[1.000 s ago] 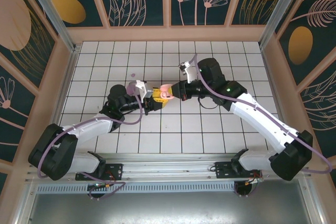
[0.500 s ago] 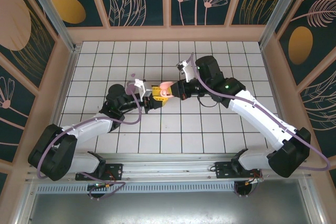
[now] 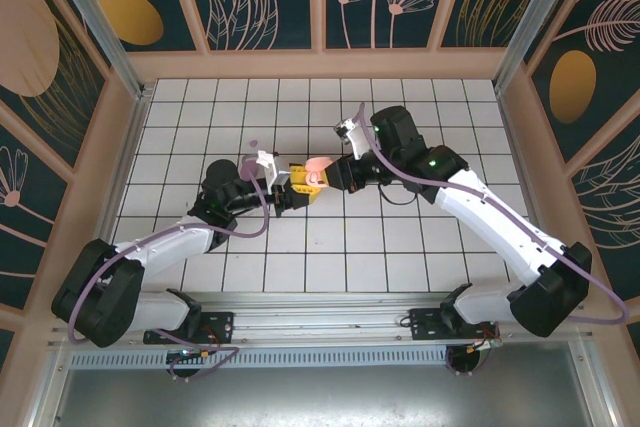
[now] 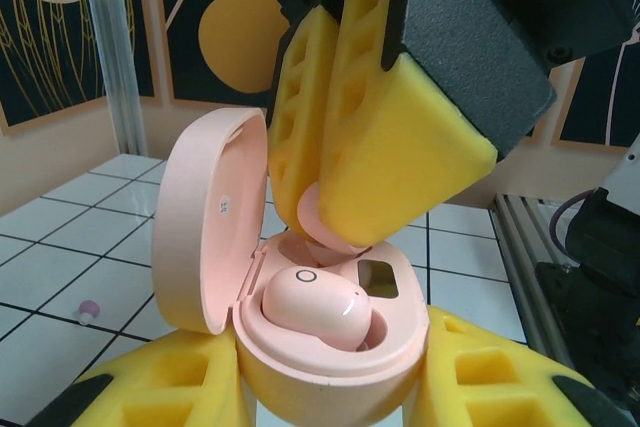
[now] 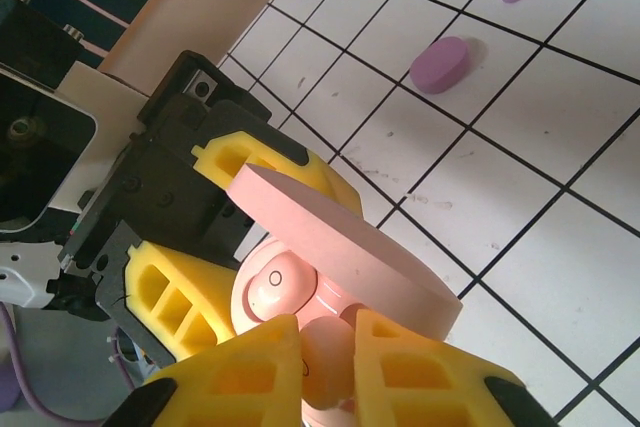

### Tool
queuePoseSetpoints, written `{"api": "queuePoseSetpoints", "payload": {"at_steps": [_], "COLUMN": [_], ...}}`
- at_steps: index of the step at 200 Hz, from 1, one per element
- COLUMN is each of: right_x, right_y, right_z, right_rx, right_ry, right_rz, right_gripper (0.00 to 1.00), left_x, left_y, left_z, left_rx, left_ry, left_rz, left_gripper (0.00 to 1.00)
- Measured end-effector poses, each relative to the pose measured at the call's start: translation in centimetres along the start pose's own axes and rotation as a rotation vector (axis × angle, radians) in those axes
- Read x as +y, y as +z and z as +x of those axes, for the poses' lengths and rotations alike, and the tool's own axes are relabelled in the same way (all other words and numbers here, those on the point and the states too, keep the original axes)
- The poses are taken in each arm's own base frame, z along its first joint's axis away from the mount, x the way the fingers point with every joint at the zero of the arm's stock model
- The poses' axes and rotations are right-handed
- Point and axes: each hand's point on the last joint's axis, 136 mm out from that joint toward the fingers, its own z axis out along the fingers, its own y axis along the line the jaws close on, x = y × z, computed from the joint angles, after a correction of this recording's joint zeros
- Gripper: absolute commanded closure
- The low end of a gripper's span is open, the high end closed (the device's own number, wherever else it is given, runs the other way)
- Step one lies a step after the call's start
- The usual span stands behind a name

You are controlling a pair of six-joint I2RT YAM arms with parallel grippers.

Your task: Insert wireless bluetooth earbuds into charging case

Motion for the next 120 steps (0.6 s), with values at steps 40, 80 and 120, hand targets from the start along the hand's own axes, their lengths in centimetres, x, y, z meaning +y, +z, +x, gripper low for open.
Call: {"api": "queuePoseSetpoints", "payload": {"at_steps": [40,80,120], "right_x": [-0.01,0.03,0.08], "right_y": [0.07,0.14,0.22], "right_z": [0.13,0.05,0.05], "right_rx": [0.008,0.014,0.017], "right_ry": [-0.001,-0.011,-0.011], "right_rz": [0.001,-0.002,-0.002], "right_gripper": [0.76,0.74,0.68], "left_x": [0.06,0.06,0.12], "left_y": [0.0,0.0,-0.01], "left_z": [0.05,0.07,0.08], "left_rx": [0.002,0.002,0.002], "left_ry": [-0.003,-0.003,-0.003], "left_rz": [-0.003,-0.004,-0.007], "left_gripper": [0.91,0.91,0.9]}}
